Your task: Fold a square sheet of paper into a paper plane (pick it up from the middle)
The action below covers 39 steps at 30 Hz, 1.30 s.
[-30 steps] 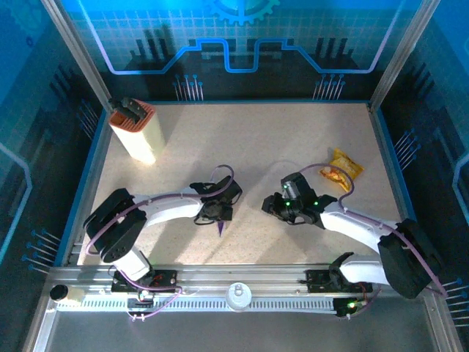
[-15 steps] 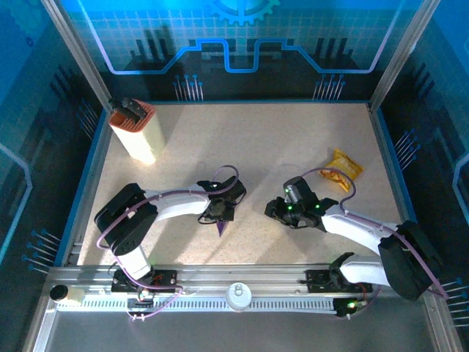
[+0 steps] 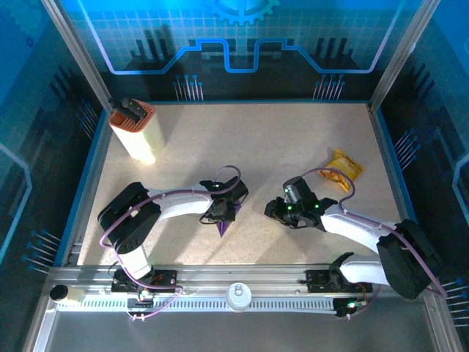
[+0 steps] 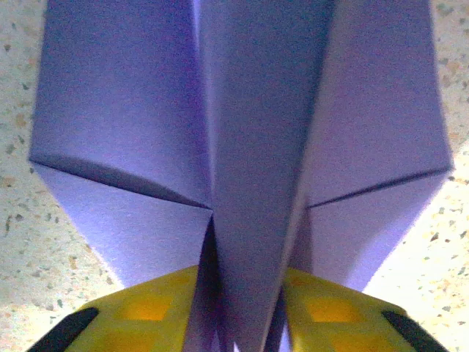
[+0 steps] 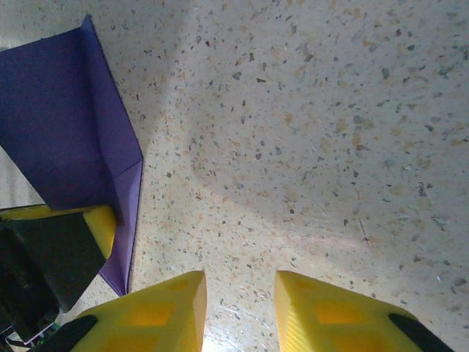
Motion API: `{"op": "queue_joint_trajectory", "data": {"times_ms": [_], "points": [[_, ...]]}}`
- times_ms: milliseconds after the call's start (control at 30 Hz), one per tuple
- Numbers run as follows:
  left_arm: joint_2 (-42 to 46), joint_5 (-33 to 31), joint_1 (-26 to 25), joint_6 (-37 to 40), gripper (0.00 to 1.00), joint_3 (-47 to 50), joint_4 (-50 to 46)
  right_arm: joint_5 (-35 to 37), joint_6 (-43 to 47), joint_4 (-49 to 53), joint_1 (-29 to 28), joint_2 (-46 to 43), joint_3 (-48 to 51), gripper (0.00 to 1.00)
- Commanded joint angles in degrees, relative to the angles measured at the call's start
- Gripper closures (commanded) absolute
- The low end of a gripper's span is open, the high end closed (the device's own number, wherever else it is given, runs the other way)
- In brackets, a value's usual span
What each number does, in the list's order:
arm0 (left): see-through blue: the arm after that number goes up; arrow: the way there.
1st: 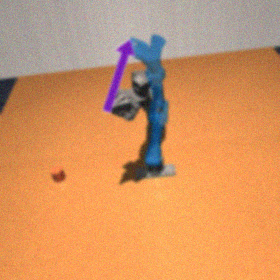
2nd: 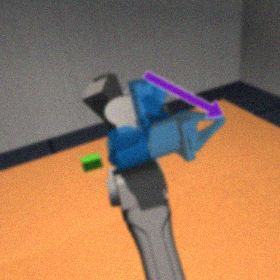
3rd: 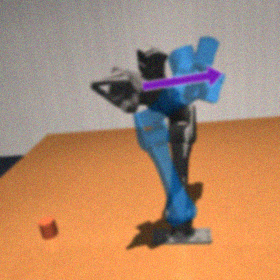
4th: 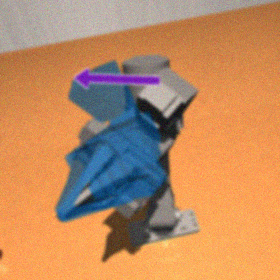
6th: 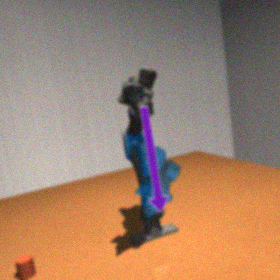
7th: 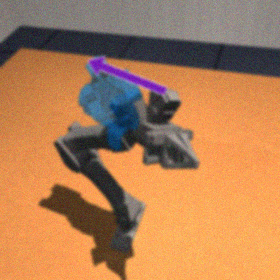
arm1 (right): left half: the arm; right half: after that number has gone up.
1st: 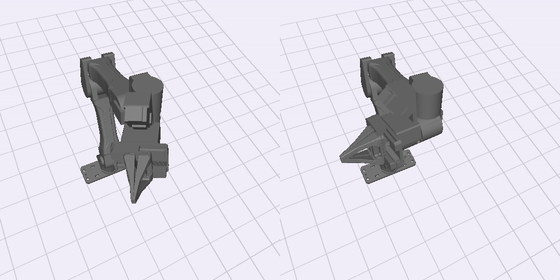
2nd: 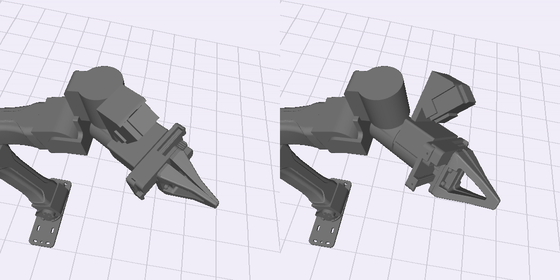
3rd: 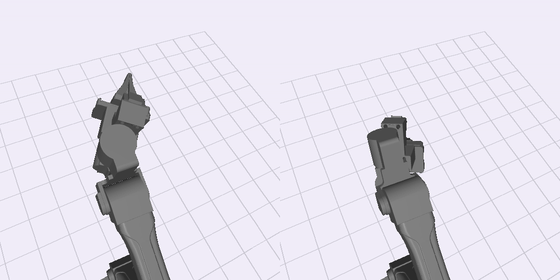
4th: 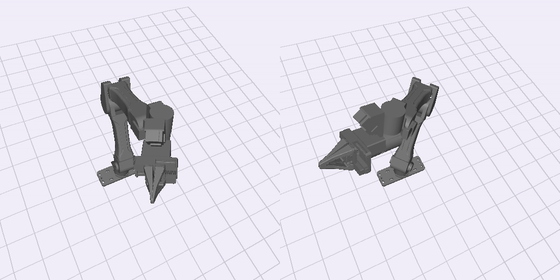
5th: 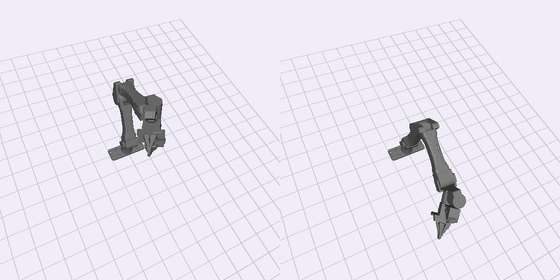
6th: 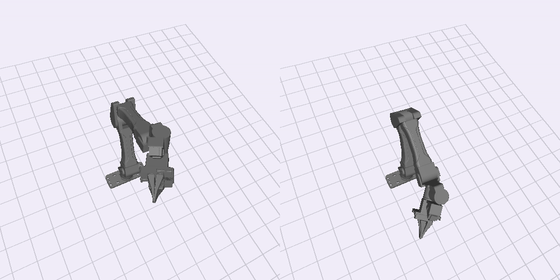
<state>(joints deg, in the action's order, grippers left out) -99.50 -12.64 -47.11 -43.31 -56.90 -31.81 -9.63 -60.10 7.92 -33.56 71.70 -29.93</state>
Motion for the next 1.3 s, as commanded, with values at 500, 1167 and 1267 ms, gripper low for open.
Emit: {"op": "queue_joint_trajectory", "data": {"times_ms": [500, 1167, 1267], "points": [[-0.60, -4.81, -2.97, -10.60, 0.55, -1.58, -5.27, -1.46, 4.26, 5.02, 4.36, -5.25, 0.49, 0.67], [20.05, -22.69, -6.11, -16.82, 0.26, -2.77, -13.61, 14.27, 22.85, 23.17, 13.85, -15.93, -8.36, 0.38], [27.92, -27.73, -2.58, -9.32, 0.08, 2.60, -9.33, 29.27, 30.17, 21.61, 14.15, -15.83, -10.53, 0.31]]}}
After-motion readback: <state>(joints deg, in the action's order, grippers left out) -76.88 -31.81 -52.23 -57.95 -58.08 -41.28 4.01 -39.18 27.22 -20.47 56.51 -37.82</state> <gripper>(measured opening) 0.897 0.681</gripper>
